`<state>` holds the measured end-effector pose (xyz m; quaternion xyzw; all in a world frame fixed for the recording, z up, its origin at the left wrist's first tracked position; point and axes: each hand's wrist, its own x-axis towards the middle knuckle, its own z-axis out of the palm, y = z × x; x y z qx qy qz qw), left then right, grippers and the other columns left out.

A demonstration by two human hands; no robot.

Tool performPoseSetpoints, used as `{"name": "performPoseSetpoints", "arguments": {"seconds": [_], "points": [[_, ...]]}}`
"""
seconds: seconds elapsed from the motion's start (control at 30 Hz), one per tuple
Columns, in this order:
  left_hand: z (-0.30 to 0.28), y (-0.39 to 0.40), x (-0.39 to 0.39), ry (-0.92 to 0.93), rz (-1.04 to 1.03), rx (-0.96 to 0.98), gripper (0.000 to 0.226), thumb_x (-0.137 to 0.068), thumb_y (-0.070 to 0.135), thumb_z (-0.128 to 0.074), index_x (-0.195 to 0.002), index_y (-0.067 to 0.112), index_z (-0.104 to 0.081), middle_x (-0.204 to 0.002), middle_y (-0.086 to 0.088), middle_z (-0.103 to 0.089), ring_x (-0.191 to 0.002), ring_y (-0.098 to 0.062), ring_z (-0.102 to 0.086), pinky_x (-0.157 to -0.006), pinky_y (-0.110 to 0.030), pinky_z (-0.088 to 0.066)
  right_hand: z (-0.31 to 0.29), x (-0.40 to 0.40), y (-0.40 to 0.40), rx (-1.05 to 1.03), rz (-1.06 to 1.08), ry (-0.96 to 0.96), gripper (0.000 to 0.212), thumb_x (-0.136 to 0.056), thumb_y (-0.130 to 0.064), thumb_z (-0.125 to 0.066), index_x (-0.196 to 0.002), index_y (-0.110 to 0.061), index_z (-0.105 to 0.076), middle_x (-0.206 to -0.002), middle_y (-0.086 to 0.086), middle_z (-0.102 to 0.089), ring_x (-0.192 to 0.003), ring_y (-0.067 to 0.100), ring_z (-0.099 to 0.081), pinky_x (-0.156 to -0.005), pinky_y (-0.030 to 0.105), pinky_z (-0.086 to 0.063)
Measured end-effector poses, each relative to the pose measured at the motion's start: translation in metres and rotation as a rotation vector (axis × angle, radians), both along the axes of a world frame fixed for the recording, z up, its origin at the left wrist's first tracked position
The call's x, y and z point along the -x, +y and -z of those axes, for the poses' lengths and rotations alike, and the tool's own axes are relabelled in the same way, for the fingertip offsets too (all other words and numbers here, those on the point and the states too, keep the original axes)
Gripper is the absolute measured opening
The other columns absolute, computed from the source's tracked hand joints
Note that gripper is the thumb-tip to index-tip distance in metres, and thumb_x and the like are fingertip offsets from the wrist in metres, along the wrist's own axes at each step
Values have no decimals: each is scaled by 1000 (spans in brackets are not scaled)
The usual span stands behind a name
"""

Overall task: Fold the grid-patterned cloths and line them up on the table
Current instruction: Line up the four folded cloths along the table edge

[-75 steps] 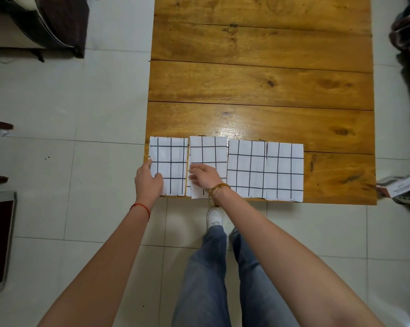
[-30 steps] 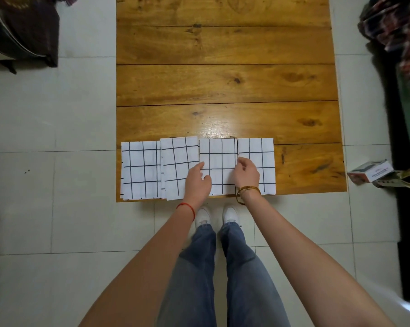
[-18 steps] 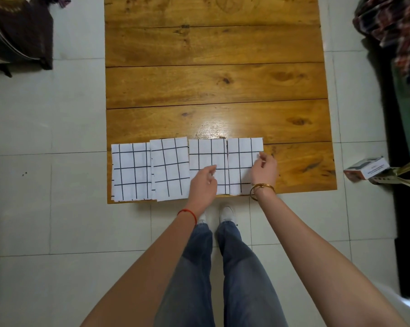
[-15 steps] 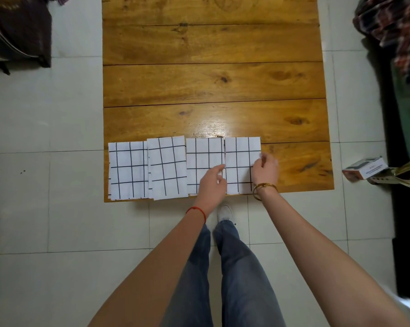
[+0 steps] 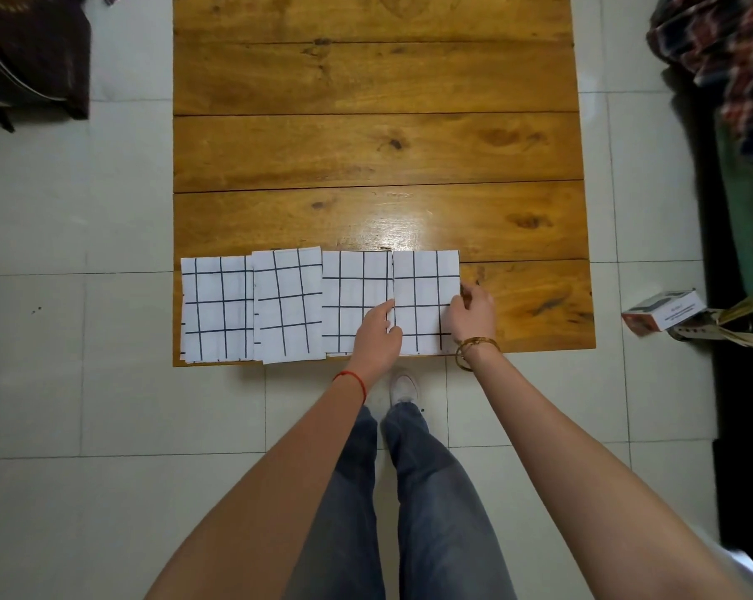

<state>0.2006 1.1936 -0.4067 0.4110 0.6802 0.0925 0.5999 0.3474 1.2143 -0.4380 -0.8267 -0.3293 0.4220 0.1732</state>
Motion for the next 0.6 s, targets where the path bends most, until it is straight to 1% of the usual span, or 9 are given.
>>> {"name": "performPoseSetpoints", "arguments": {"seconds": [0.07,0.17,0.23,0.3,0.37,0.47,0.57,0.6], "points": [[-2,-2,4,2,-27,-30,50,-99,7,-37,-148,17,-34,-150,-4,-37,-134,-19,-40,-109,-37,-39,-1,-5,-2,8,9,-5,41,-96,-13,-42,-137,-7,-47,-138,15,-41,-125,29,-44,-108,43,-37],[-4,-8,13,38,-68,-100,49,-98,4,-38,-146,16,-37,-149,-1,-40,-135,-17,-40,-109,-37,-40,-2,-10,-7,11,12,17,41,-98,-14,-41,-138,-7,-45,-139,13,-41,-125,28,-45,-109,42,-36],[-3,-12,20,69,-62,-108,49,-98,3,-39,-146,15,-38,-148,-1,-40,-135,-17,-39,-111,-37,-38,-1,-11,-10,30,-9,29,39,-98,-14,-41,-136,-9,-48,-136,13,-46,-121,28,-48,-106,37,-39],[1,-17,24,74,-51,-74,50,-98,3,-39,-146,15,-37,-149,-2,-40,-136,-18,-38,-112,-38,-36,0,-10,-12,46,-45,30,37,-96,-14,-40,-131,-12,-52,-130,13,-53,-115,28,-52,-100,33,-41],[5,-21,27,72,-21,-39,50,-98,4,-39,-147,15,-35,-151,-3,-38,-138,-19,-36,-114,-37,-32,0,-8,-12,56,-68,19,37,-96,-14,-40,-130,-12,-53,-128,13,-55,-112,29,-53,-99,35,-43],[7,-23,29,64,6,-29,51,-98,4,-39,-147,16,-35,-152,-3,-38,-139,-19,-35,-115,-34,-31,-2,-7,-12,52,-83,-9,38,-96,-15,-39,-132,-11,-51,-131,12,-53,-117,30,-51,-102,37,-42],[1,-20,33,93,-6,-132,50,-97,3,-40,-146,13,-37,-150,-4,-39,-138,-19,-36,-115,-38,-32,-7,-8,-12,1,-205,-89,40,-96,-19,-39,-133,-9,-49,-133,14,-49,-121,33,-47,-103,43,-42],[-1,-20,36,119,-1,-184,50,-96,3,-40,-146,13,-37,-150,-3,-40,-138,-18,-36,-116,-36,-31,-9,-8,-12,-19,-261,-118,40,-96,-21,-40,-133,-8,-47,-133,16,-48,-123,33,-45,-102,44,-41]]}}
